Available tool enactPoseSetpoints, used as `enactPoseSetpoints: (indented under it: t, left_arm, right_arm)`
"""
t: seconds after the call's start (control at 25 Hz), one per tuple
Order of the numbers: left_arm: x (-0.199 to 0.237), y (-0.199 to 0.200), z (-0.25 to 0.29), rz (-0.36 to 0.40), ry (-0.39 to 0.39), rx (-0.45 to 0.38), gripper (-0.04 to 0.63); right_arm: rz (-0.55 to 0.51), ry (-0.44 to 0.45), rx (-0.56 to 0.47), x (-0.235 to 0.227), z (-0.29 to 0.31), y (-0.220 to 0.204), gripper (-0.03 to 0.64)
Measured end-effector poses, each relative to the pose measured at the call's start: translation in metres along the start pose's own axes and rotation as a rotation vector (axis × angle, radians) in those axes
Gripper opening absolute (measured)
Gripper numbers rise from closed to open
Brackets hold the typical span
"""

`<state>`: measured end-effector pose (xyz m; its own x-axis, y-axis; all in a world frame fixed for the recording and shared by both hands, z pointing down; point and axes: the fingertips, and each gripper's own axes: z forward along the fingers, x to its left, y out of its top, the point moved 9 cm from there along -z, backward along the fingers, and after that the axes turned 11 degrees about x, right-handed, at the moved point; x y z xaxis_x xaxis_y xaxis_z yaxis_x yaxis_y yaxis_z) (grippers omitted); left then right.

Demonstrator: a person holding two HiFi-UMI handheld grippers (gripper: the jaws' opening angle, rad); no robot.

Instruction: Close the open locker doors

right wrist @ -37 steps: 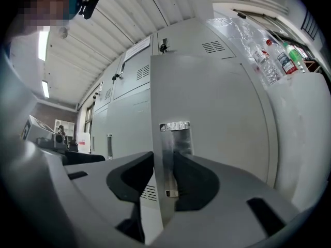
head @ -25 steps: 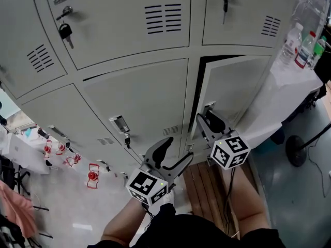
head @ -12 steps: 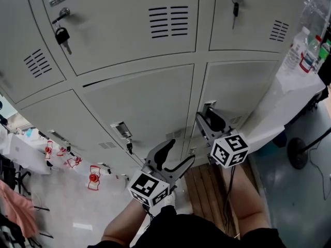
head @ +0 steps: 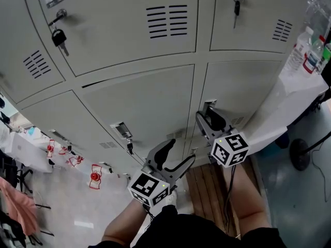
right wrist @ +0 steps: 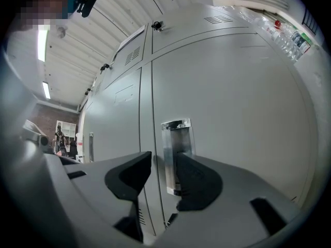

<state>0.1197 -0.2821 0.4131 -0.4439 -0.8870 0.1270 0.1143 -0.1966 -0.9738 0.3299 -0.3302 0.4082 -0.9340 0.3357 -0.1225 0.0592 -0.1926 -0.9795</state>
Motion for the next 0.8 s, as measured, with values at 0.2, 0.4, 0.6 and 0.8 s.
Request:
enactPoseSetpoints:
  t: [0.2, 0.4, 0.6, 0.8]
  left_arm:
    - [-0.002, 0.0, -0.002, 0.002, 0.01, 0.0, 0.341]
    - [-0.006, 0.002, -0.006, 0.007, 0.022, -0.002, 0.341]
    - [-0.017, 0.003, -0.011, 0.007, 0.034, -0.009, 0.341]
    - [-0.037, 0.006, -0.02, -0.005, 0.057, -0.032, 0.338]
  right_arm:
    - [0.0, 0.007, 0.005, -0.001, -0.001, -0.001, 0.166]
    - [0.014, 0.002, 0.005, -0.004, -0.008, -0.002, 0.166]
    - [0.015, -0.004, -0.001, -0.004, -0.03, -0.003, 0.166]
    - [0.006, -0.002, -0.023, 0.004, -0.07, 0.0, 0.163]
